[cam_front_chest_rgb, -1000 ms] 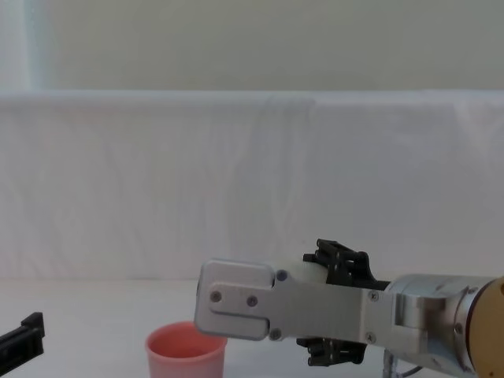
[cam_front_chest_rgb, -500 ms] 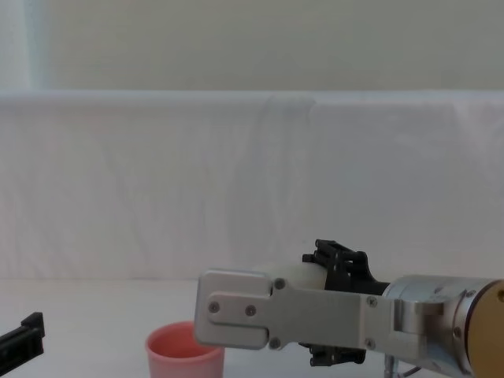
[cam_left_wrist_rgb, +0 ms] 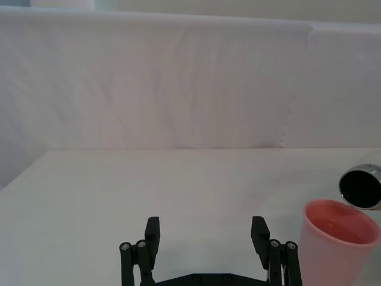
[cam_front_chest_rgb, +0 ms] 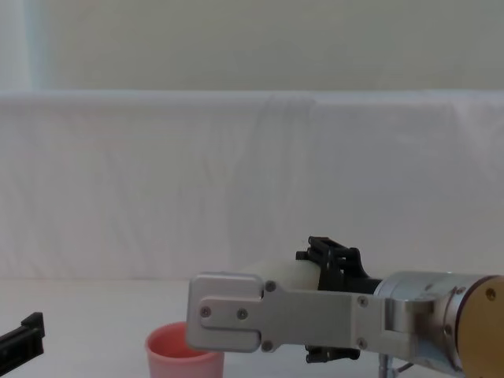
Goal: Grasp the thermos with one hand and pour water into the cup lid.
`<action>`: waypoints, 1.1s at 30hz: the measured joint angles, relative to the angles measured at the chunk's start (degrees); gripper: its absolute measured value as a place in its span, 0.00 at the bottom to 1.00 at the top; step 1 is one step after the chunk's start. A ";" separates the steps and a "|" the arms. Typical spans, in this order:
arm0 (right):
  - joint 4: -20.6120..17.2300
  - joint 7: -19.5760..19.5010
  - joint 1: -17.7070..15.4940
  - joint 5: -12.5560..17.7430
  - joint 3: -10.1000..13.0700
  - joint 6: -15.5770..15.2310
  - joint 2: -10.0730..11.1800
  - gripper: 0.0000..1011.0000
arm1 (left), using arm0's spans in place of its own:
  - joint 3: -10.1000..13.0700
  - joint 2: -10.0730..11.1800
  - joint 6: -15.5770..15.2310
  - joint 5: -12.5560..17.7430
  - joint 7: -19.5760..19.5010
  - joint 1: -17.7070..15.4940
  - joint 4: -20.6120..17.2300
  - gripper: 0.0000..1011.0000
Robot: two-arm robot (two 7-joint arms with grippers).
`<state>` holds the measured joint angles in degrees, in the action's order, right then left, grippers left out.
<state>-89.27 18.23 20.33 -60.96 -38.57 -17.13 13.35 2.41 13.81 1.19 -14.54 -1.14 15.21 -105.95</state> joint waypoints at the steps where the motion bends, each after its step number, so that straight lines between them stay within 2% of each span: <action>1: 0.02 0.03 0.04 -0.07 -0.05 0.00 -0.01 0.95 | 0.00 0.00 0.00 0.00 0.00 0.00 0.00 0.99; 33: 0.14 0.17 0.88 -2.81 -1.23 -0.23 0.34 0.95 | 0.00 0.00 0.00 0.00 0.00 0.00 0.00 0.99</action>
<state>-89.13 18.40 21.21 -63.77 -39.80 -17.35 13.68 2.41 13.81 1.19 -14.54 -1.14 15.21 -105.96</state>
